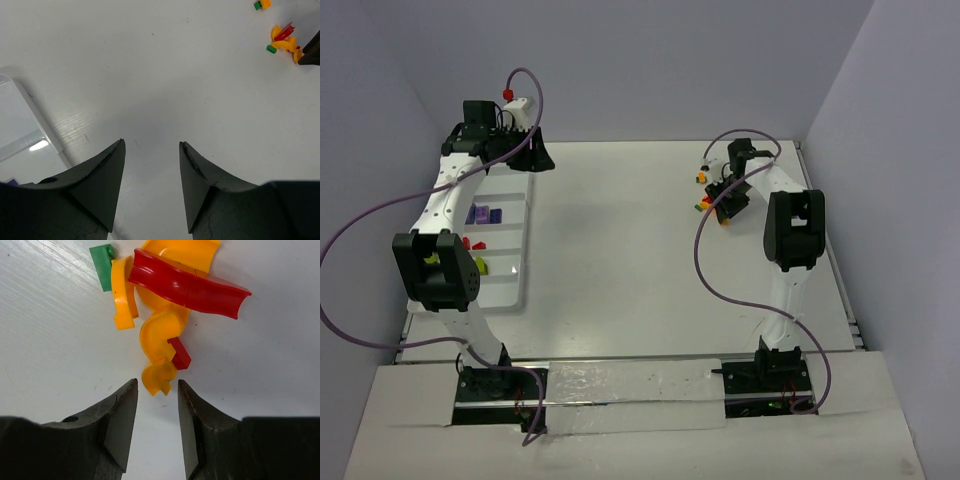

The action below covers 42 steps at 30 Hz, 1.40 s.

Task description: Sort the legos into containers by color

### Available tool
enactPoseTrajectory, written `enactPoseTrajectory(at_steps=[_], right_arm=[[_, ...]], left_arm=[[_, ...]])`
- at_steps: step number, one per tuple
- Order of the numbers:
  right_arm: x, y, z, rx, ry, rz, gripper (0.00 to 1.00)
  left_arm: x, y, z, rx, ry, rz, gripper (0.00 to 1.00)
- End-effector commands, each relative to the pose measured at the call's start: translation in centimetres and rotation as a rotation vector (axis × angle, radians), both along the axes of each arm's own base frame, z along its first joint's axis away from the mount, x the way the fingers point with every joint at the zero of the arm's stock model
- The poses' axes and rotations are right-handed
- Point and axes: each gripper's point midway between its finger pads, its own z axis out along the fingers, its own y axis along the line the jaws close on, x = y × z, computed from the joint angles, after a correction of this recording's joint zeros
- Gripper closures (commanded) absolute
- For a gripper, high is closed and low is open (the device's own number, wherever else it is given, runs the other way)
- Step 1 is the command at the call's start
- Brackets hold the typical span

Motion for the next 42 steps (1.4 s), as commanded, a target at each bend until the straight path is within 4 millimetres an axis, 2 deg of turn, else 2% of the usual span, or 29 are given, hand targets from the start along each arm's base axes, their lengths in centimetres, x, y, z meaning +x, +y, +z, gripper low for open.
enactPoseTrajectory(at_steps=[1,7,13,17,23,24,26,30,33,35,37,40,41,42], right_arm=[[0.9,0.0,0.2,0.013,-0.009,0.011,0.55],[1.9,-0.3,0.0,0.000,-0.028,-0.024,0.55],[2.3,-0.3,0.1,-0.008,-0.041,-0.033,0.62],[1.4,0.1,0.7,0.016,-0.034,-0.013,0.70],[-1.7,2.0,2.5,0.112,-0.012,0.064,0.85],[-2.2,2.5,2.9,0.129,-0.009,0.083,0.93],[-3.5,3.5,3.4,0.163,0.002,0.111,1.00],[-6.0,7.2,5.5,0.241,-0.012,0.209,1.00],[-7.5,9.8,6.0,0.283,-0.004,0.260,1.00],[-8.7,12.3,6.7,0.312,-0.003,0.309,1.00],[-9.9,14.9,7.3,0.350,0.006,0.358,1.00],[-11.3,18.1,7.9,0.390,0.021,0.398,1.00],[-11.4,18.4,8.0,0.394,0.025,0.387,1.00],[-11.7,19.8,8.2,0.406,0.018,0.398,1.00]], left_arm=[[0.4,-0.3,2.1,-0.018,-0.050,-0.015,0.44],[0.4,-0.4,1.9,-0.021,-0.040,-0.015,0.44],[0.5,-0.4,1.9,-0.021,-0.039,-0.017,0.44],[0.3,-0.5,1.4,-0.027,-0.025,-0.026,0.44],[-1.3,-1.5,0.9,-0.070,0.006,-0.082,0.45],[-2.1,-1.9,0.9,-0.094,0.013,-0.107,0.45],[-3.1,-2.5,0.7,-0.131,0.025,-0.136,0.47],[-6.3,-4.7,-0.6,-0.290,0.110,-0.211,0.52],[-8.1,-5.8,-2.0,-0.383,0.190,-0.249,0.53],[-9.9,-6.9,-3.4,-0.484,0.283,-0.290,0.54],[-10.6,-7.9,-4.3,-0.540,0.334,-0.301,0.54],[-12.1,-9.5,-5.7,-0.565,0.394,-0.314,0.52],[-12.2,-9.6,-6.0,-0.561,0.390,-0.313,0.51],[-12.7,-10.5,-6.2,-0.555,0.398,-0.328,0.50]])
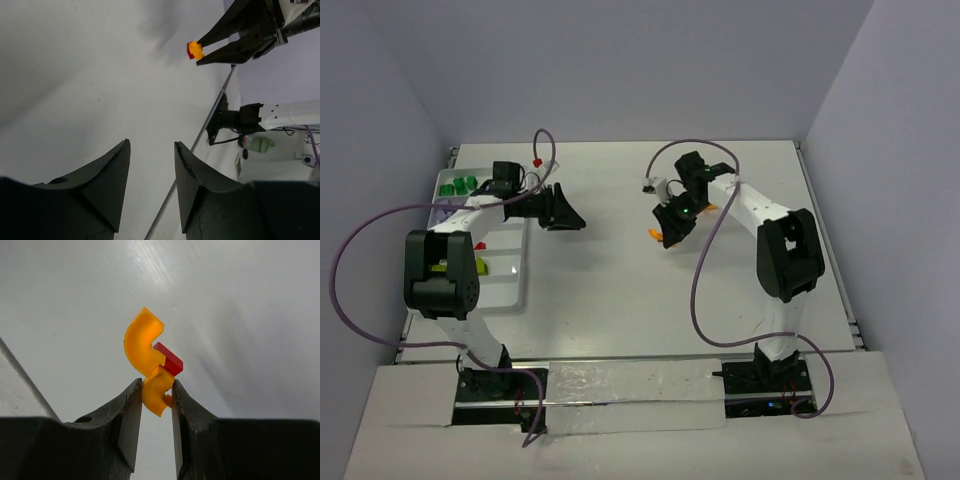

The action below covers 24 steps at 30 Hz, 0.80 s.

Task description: Sort the legos into containers by color

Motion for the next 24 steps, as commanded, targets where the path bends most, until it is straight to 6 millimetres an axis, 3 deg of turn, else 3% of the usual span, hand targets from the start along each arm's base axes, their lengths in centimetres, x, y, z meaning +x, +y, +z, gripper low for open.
enactPoseTrajectory(at_steps=[1,5,10,17,24], right_arm=[[-1.7,4.5,2.3,0.091,-0.012,0.025,1.00],[-2.5,7.1,2.9,0.114,-0.024,0.040,1.00],[-3.6,9.0,3.5,0.133,-0.008,0.066,1.00],[-4.7,10.0,3.6,0.148,0.011,0.090,1.00],[-4.8,10.5,4.4,0.165,0.006,0.097,1.00]], left_arm=[[-1.3,-3.8,2.3,-0.109,-0.043,-0.091,0.49],[-2.6,-5.8,1.3,-0.161,0.047,-0.107,0.48],[-2.8,-7.8,0.4,-0.195,0.092,-0.121,0.48],[-3.5,-9.7,0.1,-0.197,0.126,-0.150,0.47],[-3.8,-10.5,-0.6,-0.166,0.133,-0.164,0.48]])
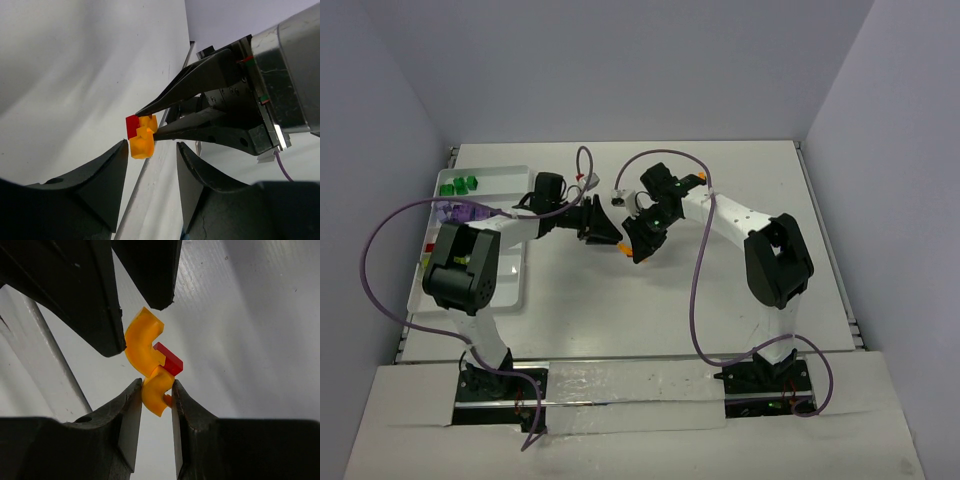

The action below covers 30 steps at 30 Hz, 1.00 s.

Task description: Sort the legos into containers by color

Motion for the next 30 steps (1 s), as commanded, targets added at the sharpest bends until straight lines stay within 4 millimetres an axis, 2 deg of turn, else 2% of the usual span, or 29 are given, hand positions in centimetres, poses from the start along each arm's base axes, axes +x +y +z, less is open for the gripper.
enactPoseTrajectory(at_steps=[1,6,10,14,21,25,28,30], right_arm=[[0.5,1.3,3.3,0.075,-0.069,0.006,1.00],[0.6,1.3,3.3,0.073,-0.071,0.004,1.00],[0.8,1.4,3.4,0.074,-0.073,0.001,1.00],[1.1,1.3,3.4,0.062,-0.088,-0.008,1.00],[1.4,1.3,3.1,0.040,-0.113,-0.015,1.00],[1.5,1.2,2.9,0.029,-0.122,-0.020,1.00],[1.7,1.0,2.5,0.011,-0.127,-0.026,1.00],[1.8,1.0,2.3,0.002,-0.131,-0.027,1.00]], left_arm=[[0.5,-0.8,0.5,-0.009,-0.039,-0.019,0.49],[0.0,-1.2,0.3,-0.001,-0.038,-0.038,0.51],[-0.2,-1.6,0.3,0.000,-0.045,-0.054,0.57],[-0.6,-1.9,0.7,-0.030,-0.012,-0.064,0.71],[-0.9,-2.2,0.8,-0.067,0.036,-0.078,0.87],[-1.1,-2.2,0.6,-0.085,0.073,-0.082,0.95],[-1.4,-2.3,1.1,-0.127,0.102,-0.090,1.00],[-1.5,-2.4,1.7,-0.154,0.103,-0.098,1.00]])
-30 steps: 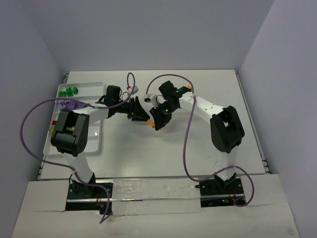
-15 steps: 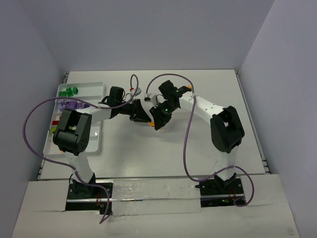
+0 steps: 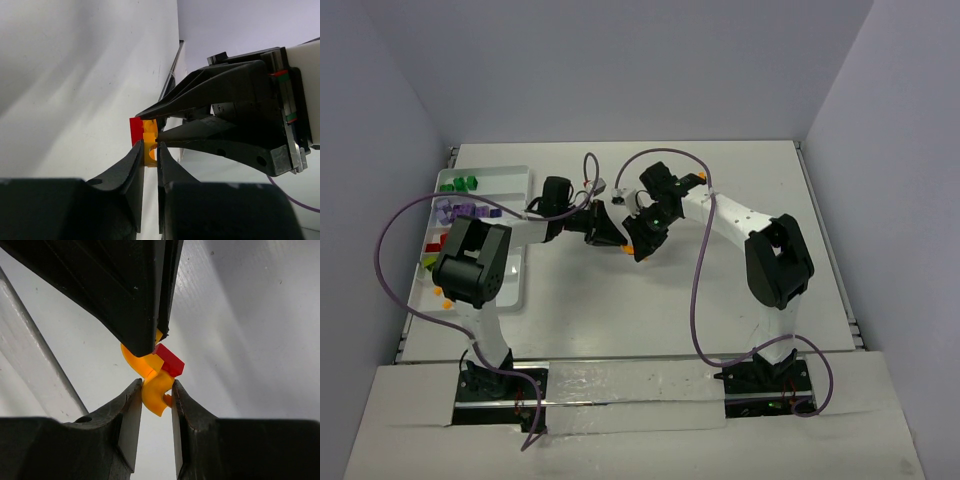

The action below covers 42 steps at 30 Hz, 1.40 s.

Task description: Sort the legos into containers by color

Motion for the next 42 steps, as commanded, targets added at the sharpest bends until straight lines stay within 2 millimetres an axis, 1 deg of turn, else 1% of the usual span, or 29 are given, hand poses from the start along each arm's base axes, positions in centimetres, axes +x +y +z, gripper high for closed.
enactPoseTrajectory(at_steps=[1,6,15,21,26,32,34,35,37,40,42], right_arm=[[1.4,1.1,2.1,0.029,-0.111,-0.003,1.00],[1.6,0.8,1.4,0.007,-0.114,-0.016,1.00],[1.9,0.7,1.4,-0.002,-0.125,-0.028,1.00],[1.9,0.8,1.3,0.000,-0.121,-0.033,1.00],[2.0,0.9,0.7,-0.010,-0.117,-0.043,1.00],[2.5,0.5,-0.8,-0.044,-0.127,-0.064,1.00],[2.8,0.4,-1.7,-0.063,-0.132,-0.070,1.00],[2.8,0.4,-1.7,-0.063,-0.133,-0.069,1.00],[3.0,0.3,-2.9,-0.081,-0.123,-0.067,1.00],[3.2,0.3,-4.1,-0.098,-0.115,-0.069,1.00],[3.5,0.4,-4.9,-0.107,-0.111,-0.078,1.00]], left_arm=[[-1.3,-0.7,2.9,-0.130,0.015,-0.083,1.00],[-1.5,-0.7,3.5,-0.154,0.021,-0.084,1.00],[-1.4,-0.6,3.2,-0.158,0.076,-0.059,1.00],[-1.3,-0.6,2.6,-0.155,0.117,-0.043,1.00],[-1.3,-0.6,2.4,-0.161,0.140,-0.035,1.00],[-1.1,-0.5,1.8,-0.152,0.154,-0.025,1.00],[-0.8,-0.4,1.2,-0.141,0.144,-0.014,1.00],[-0.8,-0.3,1.1,-0.136,0.155,-0.009,1.00],[-0.5,-0.2,-0.2,-0.104,0.116,-0.005,1.00],[0.1,-0.2,-1.7,-0.054,0.083,0.005,1.00],[0.3,-0.2,-2.0,-0.043,0.082,0.004,1.00]])
